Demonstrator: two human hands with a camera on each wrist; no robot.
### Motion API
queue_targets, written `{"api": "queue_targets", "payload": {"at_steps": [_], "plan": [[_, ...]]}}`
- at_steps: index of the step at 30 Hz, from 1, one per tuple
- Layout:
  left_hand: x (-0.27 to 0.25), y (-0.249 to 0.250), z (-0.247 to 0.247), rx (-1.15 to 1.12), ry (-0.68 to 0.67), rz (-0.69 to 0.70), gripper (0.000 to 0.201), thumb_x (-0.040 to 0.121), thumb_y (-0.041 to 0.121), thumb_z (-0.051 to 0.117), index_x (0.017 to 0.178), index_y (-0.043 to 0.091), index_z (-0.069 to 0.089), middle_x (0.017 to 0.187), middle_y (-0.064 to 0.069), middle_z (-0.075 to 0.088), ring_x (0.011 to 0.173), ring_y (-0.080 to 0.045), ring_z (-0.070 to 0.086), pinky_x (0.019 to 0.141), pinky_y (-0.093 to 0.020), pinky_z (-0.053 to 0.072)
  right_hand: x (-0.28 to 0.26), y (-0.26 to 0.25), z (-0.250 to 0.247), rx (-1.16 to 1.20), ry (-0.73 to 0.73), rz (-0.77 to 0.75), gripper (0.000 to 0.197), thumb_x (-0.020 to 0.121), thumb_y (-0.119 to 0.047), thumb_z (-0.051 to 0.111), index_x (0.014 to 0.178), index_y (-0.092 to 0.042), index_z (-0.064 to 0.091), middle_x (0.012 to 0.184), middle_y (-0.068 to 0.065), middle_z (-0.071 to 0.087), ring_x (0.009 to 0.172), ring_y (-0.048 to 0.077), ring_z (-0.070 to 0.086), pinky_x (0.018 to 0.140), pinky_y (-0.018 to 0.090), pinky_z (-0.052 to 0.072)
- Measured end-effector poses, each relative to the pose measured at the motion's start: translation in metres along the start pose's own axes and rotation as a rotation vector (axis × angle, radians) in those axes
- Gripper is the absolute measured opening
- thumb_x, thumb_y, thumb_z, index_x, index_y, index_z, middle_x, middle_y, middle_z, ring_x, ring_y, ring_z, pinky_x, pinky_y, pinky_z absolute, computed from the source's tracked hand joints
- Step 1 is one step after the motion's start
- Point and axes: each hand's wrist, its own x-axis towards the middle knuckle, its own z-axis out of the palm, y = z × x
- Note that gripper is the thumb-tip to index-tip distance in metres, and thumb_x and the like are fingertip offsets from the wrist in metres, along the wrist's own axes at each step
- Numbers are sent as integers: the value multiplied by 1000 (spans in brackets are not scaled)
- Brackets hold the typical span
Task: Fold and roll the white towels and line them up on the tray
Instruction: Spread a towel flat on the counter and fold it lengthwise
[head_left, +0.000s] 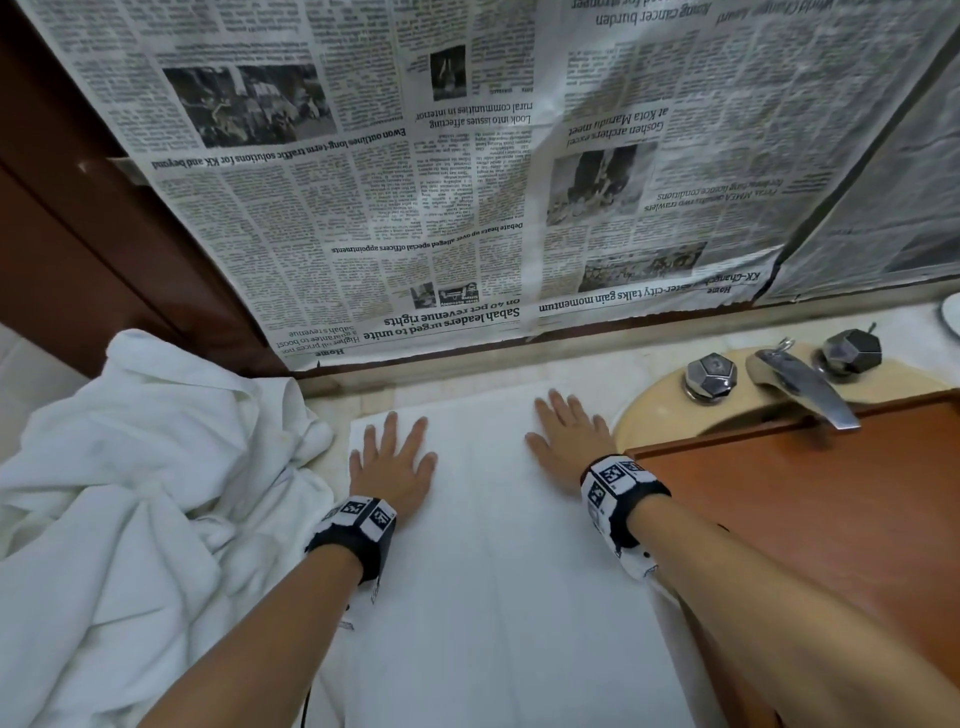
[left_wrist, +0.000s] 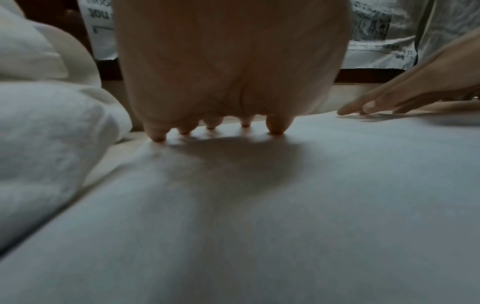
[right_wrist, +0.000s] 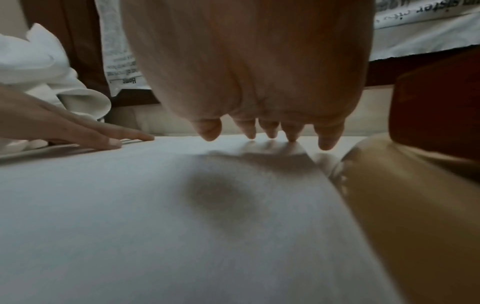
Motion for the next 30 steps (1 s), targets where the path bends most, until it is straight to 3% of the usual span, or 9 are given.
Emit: {"api": "queue_targets", "payload": {"at_steps": [5, 8, 12, 15, 18, 21, 25, 28, 30], "plan": [[2, 0, -2, 1, 13, 5, 59, 102, 55, 24, 156, 43, 4, 167, 3, -7, 152, -30, -6, 121, -52, 4, -2, -7, -8, 104, 54, 104, 66, 104, -43, 28, 157, -12, 4, 165, 5, -6, 152, 23, -2, 121, 46, 12], [2, 7, -10, 11, 66, 24, 59, 102, 50, 31, 156, 31, 18, 166, -3, 6, 151, -30, 4, 121, -53, 10, -28, -13, -17, 297, 95, 119, 68, 102, -36, 41, 154, -4, 12, 163, 14, 11, 149, 29, 15, 118, 44, 22], [4, 46, -26, -66, 127, 202, 56, 99, 44, 47, 148, 18, 40, 158, -5, 33, 144, -27, 30, 115, -44, 28, -100, -2, 10, 327, 328, 112, 45, 93, -25, 55, 130, 0, 51, 122, 20, 60, 114, 36, 56, 100, 46, 43], [11, 92, -29, -171, 81, 312, 50, 98, 41, 52, 142, 17, 48, 148, -7, 44, 134, -30, 42, 108, -44, 39, -139, -1, 35, 255, 440, 187, 27, 87, -20, 60, 106, -2, 62, 93, 18, 66, 84, 35, 63, 76, 45, 54], [23, 140, -27, -263, 20, 374, 44, 99, 36, 55, 138, 16, 53, 136, -13, 50, 124, -31, 50, 103, -39, 41, -151, -8, 34, 174, 360, 256, 11, 85, -12, 63, 90, -3, 62, 79, 15, 63, 62, 31, 59, 56, 37, 51], [38, 174, -24, -284, -34, 366, 40, 97, 39, 58, 130, 16, 58, 123, -13, 59, 116, -30, 55, 95, -39, 45, -154, -8, 29, 107, 286, 310, 9, 91, -16, 62, 91, -7, 62, 84, 10, 65, 67, 24, 64, 54, 29, 47], [55, 196, -17, -241, -70, 249, 40, 89, 53, 62, 109, 18, 59, 111, -5, 62, 103, -29, 60, 86, -39, 50, -161, -4, 24, 63, 200, 353, 23, 102, -25, 43, 116, -13, 57, 108, 1, 65, 92, 16, 66, 65, 23, 45], [60, 209, -16, -115, -61, 214, 47, 86, 56, 61, 112, 18, 53, 109, -5, 57, 98, -30, 59, 82, -38, 48, -161, -1, 21, 49, 168, 372, 23, 102, -24, 43, 121, -13, 51, 108, -1, 66, 93, 16, 68, 63, 25, 42], [62, 217, -18, -75, -60, 185, 45, 85, 52, 61, 113, 17, 53, 108, -6, 55, 97, -30, 59, 79, -37, 47, -159, -5, 20, 26, 153, 378, 20, 96, -22, 57, 113, -11, 56, 97, 1, 69, 82, 16, 70, 59, 25, 47]]}}
